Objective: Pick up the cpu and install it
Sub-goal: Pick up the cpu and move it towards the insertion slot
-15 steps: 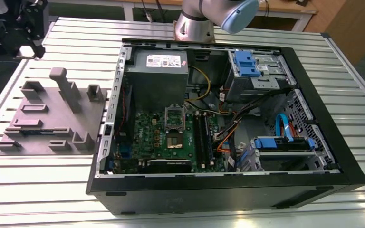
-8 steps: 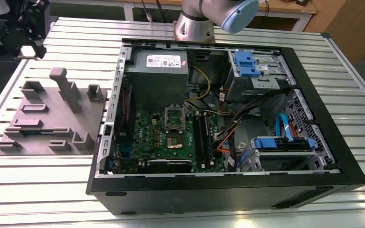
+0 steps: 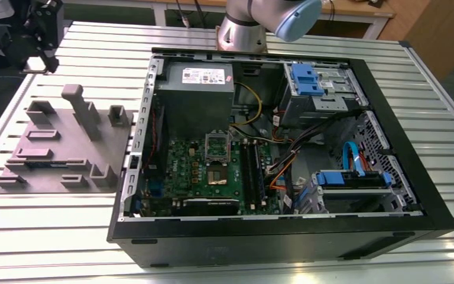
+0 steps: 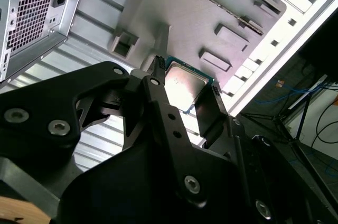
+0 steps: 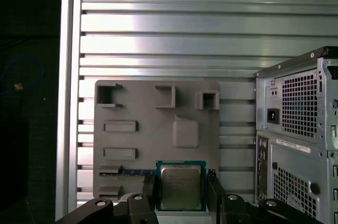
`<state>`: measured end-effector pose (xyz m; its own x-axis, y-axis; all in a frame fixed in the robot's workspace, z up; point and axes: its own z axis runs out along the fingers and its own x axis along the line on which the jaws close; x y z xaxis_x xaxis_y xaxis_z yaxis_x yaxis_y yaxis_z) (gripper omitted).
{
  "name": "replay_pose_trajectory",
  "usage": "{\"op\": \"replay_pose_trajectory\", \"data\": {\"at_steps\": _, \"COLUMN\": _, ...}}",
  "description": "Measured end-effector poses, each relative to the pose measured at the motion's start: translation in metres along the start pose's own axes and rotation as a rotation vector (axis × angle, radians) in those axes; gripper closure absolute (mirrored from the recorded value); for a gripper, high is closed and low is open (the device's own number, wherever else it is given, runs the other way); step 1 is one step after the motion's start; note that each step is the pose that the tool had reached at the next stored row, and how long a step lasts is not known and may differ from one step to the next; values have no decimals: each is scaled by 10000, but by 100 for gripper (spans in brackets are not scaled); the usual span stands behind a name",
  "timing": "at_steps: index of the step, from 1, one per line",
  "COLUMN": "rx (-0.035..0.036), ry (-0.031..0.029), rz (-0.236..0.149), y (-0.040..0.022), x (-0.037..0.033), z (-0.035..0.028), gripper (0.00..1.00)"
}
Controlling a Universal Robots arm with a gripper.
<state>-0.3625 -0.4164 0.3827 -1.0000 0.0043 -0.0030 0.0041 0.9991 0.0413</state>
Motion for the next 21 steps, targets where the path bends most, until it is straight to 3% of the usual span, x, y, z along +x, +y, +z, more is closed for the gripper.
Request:
{"op": "replay_pose_trajectory", "data": {"at_steps": 7, "rx": 0, "ry": 0, "rz": 0, "y": 0, "x": -14, "z": 0, "gripper": 53}}
{"op": "replay_pose_trajectory", "data": {"at_steps": 9, "rx": 0, "ry": 0, "rz": 0, "y": 0, "x": -61, "z": 0, "gripper": 53}}
{"op": "replay_pose_trajectory", "data": {"at_steps": 21, "rx": 0, "ry": 0, "rz": 0, "y": 1, "x": -132, "z": 0, "gripper": 53}}
